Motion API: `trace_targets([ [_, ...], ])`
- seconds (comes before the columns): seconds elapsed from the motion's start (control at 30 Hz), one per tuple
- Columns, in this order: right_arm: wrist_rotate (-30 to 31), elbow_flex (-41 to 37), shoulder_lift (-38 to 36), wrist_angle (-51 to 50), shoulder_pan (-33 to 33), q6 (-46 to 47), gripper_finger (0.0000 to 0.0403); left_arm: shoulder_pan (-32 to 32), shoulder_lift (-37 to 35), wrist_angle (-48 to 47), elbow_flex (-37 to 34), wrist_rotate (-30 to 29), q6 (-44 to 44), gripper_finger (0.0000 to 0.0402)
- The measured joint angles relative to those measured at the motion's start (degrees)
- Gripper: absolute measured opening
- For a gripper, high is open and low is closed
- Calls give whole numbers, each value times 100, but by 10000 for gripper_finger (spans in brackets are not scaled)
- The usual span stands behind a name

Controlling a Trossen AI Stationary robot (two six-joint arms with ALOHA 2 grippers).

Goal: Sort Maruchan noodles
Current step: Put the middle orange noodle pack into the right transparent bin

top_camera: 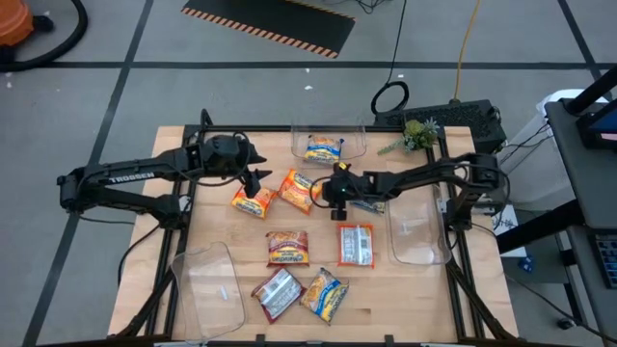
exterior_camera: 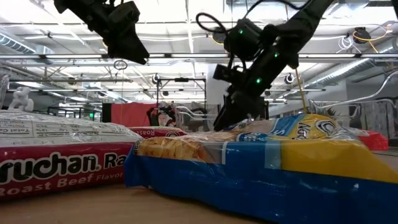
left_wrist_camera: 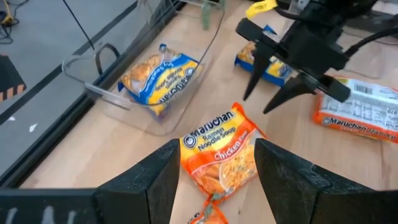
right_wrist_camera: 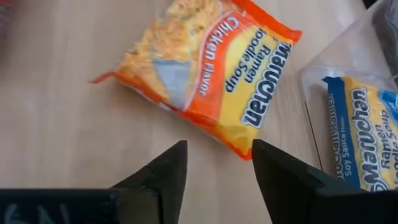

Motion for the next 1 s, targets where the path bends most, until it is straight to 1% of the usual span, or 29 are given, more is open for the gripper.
trace_targets([
  [0.2,-3,-2,343,388,-198,-197,208,0,0,-137,0,-2,-106,212],
  [0.3,-16,-2,435,475,-274,-300,216,-20,0,-207,0,-4,-177,212],
  [0.37,-59,-6,452,487,-329,-319,215,-60,0,-237,0,-6,-179,212],
  [0.5,-480,-7,450,649,-468,-310,204,-161,0,-237,0,-6,-205,212],
  [0.67,-483,-7,448,686,-561,-294,192,-274,0,-237,0,-9,-254,212],
  [0.73,-685,-7,464,678,-596,-288,190,-311,0,-237,2,-7,-258,212],
  [0.83,-903,-7,609,732,-622,-280,190,-332,0,-237,2,-7,-256,212],
  [1.0,-932,-4,920,1166,-622,-324,189,-341,0,-233,2,-11,-276,212],
])
